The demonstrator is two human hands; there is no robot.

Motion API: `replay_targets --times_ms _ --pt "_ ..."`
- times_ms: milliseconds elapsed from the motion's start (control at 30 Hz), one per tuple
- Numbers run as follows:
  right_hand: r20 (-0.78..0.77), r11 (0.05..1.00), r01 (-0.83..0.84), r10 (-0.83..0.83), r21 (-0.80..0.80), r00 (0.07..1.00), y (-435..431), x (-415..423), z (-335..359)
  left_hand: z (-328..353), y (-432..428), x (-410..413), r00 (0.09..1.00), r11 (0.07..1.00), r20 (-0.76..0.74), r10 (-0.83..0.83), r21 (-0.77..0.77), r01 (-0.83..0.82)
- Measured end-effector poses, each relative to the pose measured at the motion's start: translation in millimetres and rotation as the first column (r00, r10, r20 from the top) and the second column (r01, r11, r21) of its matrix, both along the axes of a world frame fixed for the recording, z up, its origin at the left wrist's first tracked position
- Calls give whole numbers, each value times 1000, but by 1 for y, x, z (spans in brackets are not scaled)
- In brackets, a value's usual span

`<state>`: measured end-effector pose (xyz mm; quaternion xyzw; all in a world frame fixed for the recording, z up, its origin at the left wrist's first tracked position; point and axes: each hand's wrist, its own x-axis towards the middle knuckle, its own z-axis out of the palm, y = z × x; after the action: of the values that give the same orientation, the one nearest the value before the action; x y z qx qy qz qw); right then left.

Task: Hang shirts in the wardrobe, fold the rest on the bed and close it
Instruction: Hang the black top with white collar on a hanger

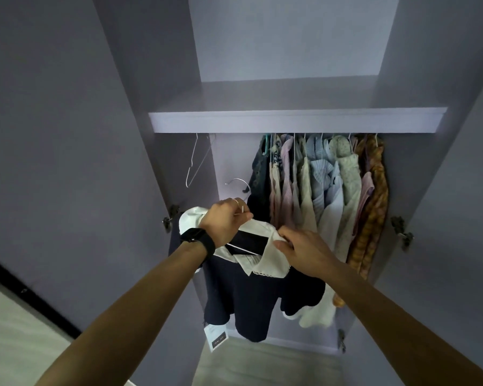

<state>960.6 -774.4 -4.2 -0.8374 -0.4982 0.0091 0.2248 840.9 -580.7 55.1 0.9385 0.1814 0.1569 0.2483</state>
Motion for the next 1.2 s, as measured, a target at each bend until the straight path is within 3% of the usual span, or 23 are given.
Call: replay_targets --times_ms 233,467,767,900,1000,1200 --pt "15 981 193 -193 -26 981 37 -17 -3 -13 42 -5 999 965 18 -48 260 41" --pt "-17 935 353 -354 -35 935 115 -16 4 9 143 -3 999 906 -38 -3 423 19" --pt "-178 882 467 -469 -59 865 200 31 1 68 234 73 973 749 226 53 635 -189" --pt "-323 852 524 -494 8 807 235 64 -20 48 258 111 960 742 274 64 630 -229" --pt "-361 824 565 -514 46 778 262 83 -44 25 269 131 909 692 415 44 643 -327" --pt "-392 767 614 -515 186 762 305 118 -61 14 287 148 826 637 560 -65 661 -398"
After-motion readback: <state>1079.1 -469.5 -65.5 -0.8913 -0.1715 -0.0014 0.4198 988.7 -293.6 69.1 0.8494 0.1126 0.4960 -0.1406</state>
